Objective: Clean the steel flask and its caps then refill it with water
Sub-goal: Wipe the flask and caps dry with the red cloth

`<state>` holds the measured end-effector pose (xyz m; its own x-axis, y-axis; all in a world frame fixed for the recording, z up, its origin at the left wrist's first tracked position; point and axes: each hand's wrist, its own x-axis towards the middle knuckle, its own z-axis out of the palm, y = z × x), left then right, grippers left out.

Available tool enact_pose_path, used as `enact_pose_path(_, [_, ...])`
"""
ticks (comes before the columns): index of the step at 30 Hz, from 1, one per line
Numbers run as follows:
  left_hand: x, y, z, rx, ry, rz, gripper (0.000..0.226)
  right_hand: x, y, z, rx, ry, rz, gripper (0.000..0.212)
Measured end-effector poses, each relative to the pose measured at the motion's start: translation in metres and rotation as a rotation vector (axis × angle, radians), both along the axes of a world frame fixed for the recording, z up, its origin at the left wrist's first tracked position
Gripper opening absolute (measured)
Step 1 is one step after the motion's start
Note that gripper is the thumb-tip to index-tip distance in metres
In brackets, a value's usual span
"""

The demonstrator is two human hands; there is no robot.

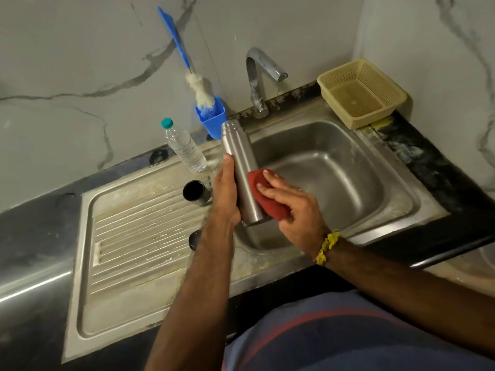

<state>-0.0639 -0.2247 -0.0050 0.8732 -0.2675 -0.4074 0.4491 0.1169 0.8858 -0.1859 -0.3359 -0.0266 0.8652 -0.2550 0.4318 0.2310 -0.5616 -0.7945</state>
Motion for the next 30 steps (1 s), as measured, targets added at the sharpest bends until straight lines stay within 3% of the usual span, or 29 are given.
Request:
enact_pose_path(4, [0.010,0.001,-0.003,0.001,0.039,0.028,0.072,-0.017,0.003,-0.002,-0.217,-0.096,0.175,0.040])
enact_pose_path(8, [0.013,0.001,0.002,-0.020,0.092,0.054,0.061,-0.014,-0.004,-0.008,-0.095,-0.087,0.136,0.055])
enact_pose_path(12, [0.014,0.006,0.002,-0.044,0.141,0.044,0.072,-0.020,-0.011,-0.016,-0.221,-0.194,0.255,0.052])
enact_pose_path(15, [0.012,0.009,-0.002,-0.008,0.120,0.073,0.072,-0.015,-0.009,-0.015,0.024,-0.123,0.092,0.065])
enact_pose_path(17, [0.006,0.008,-0.003,-0.009,0.144,0.038,0.083,-0.011,-0.001,-0.006,0.091,-0.100,0.033,0.068])
enact_pose_path(20, [-0.003,0.010,-0.002,-0.189,0.197,-0.106,0.109,-0.009,-0.004,0.000,0.017,-0.111,0.124,0.065])
enact_pose_path(24, [-0.004,0.009,-0.005,-0.132,0.052,-0.043,0.090,0.000,-0.009,0.006,0.066,-0.044,0.069,0.060])
enact_pose_path(28, [-0.015,0.011,-0.007,-0.160,0.003,-0.032,0.070,-0.006,-0.007,-0.001,-0.172,-0.138,0.206,0.051])
enact_pose_path(30, [-0.021,0.012,-0.011,-0.098,-0.023,-0.012,0.065,0.001,-0.008,0.000,-0.013,-0.056,0.107,0.058])
